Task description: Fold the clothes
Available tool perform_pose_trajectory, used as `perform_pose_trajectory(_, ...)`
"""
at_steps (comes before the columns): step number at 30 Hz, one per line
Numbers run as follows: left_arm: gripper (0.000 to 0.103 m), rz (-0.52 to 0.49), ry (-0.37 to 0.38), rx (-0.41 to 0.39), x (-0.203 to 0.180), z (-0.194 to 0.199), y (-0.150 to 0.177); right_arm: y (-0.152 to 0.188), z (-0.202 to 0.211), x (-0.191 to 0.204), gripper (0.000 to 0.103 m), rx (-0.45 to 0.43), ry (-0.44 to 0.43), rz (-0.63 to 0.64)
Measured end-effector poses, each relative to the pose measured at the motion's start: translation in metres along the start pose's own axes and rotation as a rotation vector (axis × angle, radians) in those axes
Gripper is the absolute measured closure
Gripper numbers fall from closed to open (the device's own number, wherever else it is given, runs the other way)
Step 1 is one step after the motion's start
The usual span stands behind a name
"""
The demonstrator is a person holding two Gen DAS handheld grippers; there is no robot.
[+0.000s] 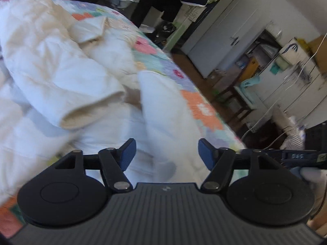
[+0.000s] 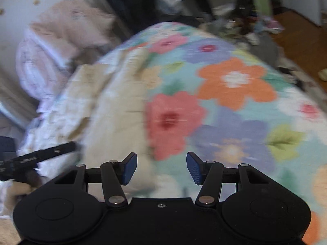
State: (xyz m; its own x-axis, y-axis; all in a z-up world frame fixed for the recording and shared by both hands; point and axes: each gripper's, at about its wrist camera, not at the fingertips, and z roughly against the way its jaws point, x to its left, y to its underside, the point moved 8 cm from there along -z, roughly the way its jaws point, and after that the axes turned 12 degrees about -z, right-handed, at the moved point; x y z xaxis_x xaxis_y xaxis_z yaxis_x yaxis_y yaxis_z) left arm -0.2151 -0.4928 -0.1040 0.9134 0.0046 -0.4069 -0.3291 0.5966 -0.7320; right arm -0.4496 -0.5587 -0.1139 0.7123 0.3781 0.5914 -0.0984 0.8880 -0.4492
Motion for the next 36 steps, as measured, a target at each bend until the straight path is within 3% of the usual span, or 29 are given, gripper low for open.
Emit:
perform_pose_trajectory(5, 0.024, -0.028, -0.076, 0.121, 0.002, -0.042, 0.019, 0.004, -0.041, 0.009, 0.043, 0.084, -0.103, 0.008)
perform_pose_trajectory(8, 0.025, -0.024, -0.053, 0.138, 0.002, -0.056, 0.023, 0.014, -0.071, 0.0, 0.039, 0.173, -0.081, -0.028)
perform_pose_trajectory(10, 0.043, -0.021, -0.002, 0.123, -0.003, -0.055, 0.023, 0.021, -0.085, -0.003, 0.037, 0.202, -0.106, -0.063)
perform_pose_trajectory(11, 0.068, -0.023, 0.021, 0.113, -0.006, -0.053, 0.022, 0.023, -0.087, -0.001, 0.037, 0.199, -0.134, -0.07)
perform_pose_trajectory(12, 0.081, -0.026, 0.045, 0.103, -0.009, -0.052, 0.022, 0.024, -0.087, 0.002, 0.036, 0.189, -0.162, -0.072)
perform_pose_trajectory(14, 0.084, -0.043, 0.076, 0.077, -0.016, -0.047, 0.02, 0.025, -0.083, 0.011, 0.05, 0.148, -0.203, -0.036)
perform_pose_trajectory(16, 0.084, -0.077, 0.07, 0.034, -0.023, -0.037, 0.012, 0.022, -0.071, 0.029, 0.071, 0.086, -0.233, 0.067)
perform_pose_trajectory(21, 0.085, -0.142, 0.041, -0.116, -0.042, 0.002, -0.026, 0.0, -0.038, 0.071, 0.077, -0.026, -0.305, 0.196)
perform_pose_trajectory(23, 0.084, -0.176, -0.002, -0.208, -0.048, 0.025, -0.048, -0.014, -0.023, 0.095, 0.078, -0.074, -0.344, 0.255)
perform_pose_trajectory(28, 0.083, -0.313, -0.213, -0.399, -0.049, 0.08, -0.095, -0.057, -0.005, 0.168, 0.078, -0.151, -0.429, 0.415)
perform_pose_trajectory(30, 0.083, -0.335, -0.276, -0.425, -0.039, 0.095, -0.111, -0.074, -0.011, 0.201, 0.078, -0.166, -0.445, 0.489)
perform_pose_trajectory(36, 0.086, -0.268, -0.394, -0.458, 0.028, 0.125, -0.154, -0.116, -0.06, 0.293, 0.078, -0.145, -0.457, 0.66)
